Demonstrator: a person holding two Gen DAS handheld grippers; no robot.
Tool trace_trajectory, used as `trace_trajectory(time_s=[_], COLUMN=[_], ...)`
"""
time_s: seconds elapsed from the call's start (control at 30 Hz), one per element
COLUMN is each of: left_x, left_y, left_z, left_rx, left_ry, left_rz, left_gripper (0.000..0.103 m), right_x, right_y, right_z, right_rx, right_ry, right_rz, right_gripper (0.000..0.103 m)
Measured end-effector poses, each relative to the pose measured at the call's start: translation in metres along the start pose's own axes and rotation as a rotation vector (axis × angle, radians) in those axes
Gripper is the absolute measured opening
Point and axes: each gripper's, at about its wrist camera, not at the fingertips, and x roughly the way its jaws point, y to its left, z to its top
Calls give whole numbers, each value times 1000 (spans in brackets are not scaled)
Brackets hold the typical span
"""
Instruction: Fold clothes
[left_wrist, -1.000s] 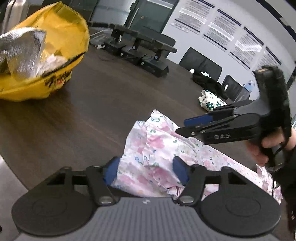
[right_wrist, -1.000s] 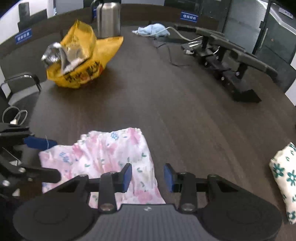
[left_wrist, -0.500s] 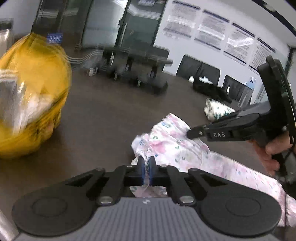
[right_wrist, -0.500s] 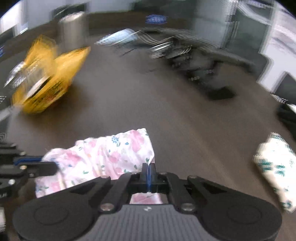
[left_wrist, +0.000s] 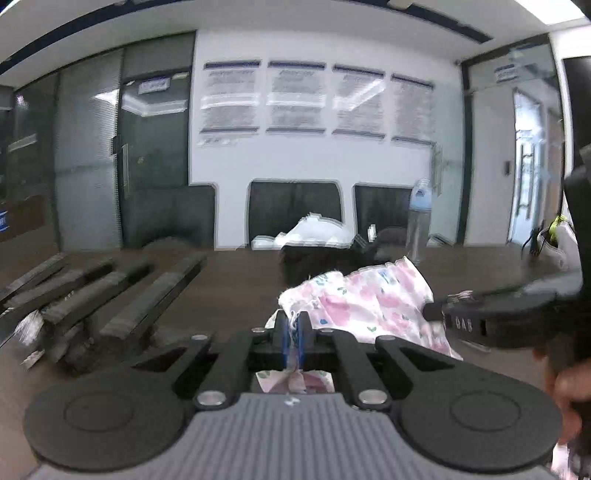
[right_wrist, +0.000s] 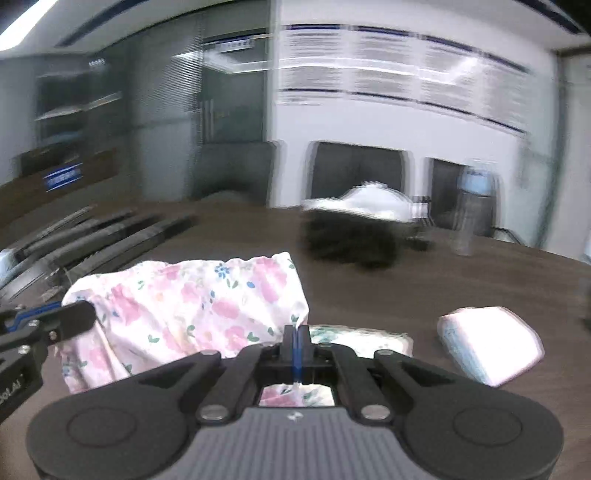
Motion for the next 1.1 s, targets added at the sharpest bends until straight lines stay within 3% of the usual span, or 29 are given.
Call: trace_trajectory(time_s=[0.1, 0.17, 0.2, 0.23, 0.3, 0.37, 0.4, 0.5, 0.6, 0.67, 0.7, 0.8, 0.87, 0.9, 0.97, 1.03, 1.1], left_x=[65, 94, 96, 86, 65, 35, 18, -28, -61, -73, -78, -81, -77, -75, -77, -81, -89], left_y=[-19, -27, -28, -28, -28, -36, -44, -85, -129, -151, -159, -179, -186, -188, -180, -167, -156], left_z=[10, -1, -6, -13, -27, -37, -42, -64, -94, -108, -114, -133, -143, -147, -152, -151, -152], left_rx=[11, 8, 6, -4, -19, 23, 66, 179, 248, 271, 282, 328, 393, 423, 402, 375, 368], left_ry=[90, 165, 174, 154, 116, 110, 126, 190, 258, 294, 304, 349, 372, 382, 403, 437, 454], left_rz=[-15, 5, 13, 8, -4, -50, -84, -231, -432, -505, -539, -536, -487, -462, -440, -447, -454], left_gripper=[9, 23, 42, 62, 66, 66, 66, 66, 66, 66, 66, 65, 57, 43, 39, 24, 21], right_x=[28, 46, 47, 42, 17, -13, -28, -64, -93, -105, -107, -116, -129, -134, -145, -157, -172], right_y=[-32, -53, -64, -74, -90, -106, -117, -151, -186, -204, -208, -220, -215, -213, -206, -196, -183], right_z=[22, 28, 28, 25, 10, -13, -30, -84, -134, -160, -169, -194, -207, -212, -222, -229, -239], right_rx=[62, 94, 103, 91, -9, -127, -164, -196, -175, -122, -92, -11, -11, -5, 12, 19, 41], right_ry=[13, 83, 109, 126, 134, 154, 191, 308, 323, 316, 321, 332, 314, 309, 295, 289, 283], right_rz=[-105, -124, -111, -81, 2, 95, 163, 289, 231, 149, 152, 160, 164, 171, 170, 197, 243], right_gripper=[3, 15, 17, 22, 35, 57, 57, 57, 57, 56, 55, 45, 13, 9, 3, 2, 1])
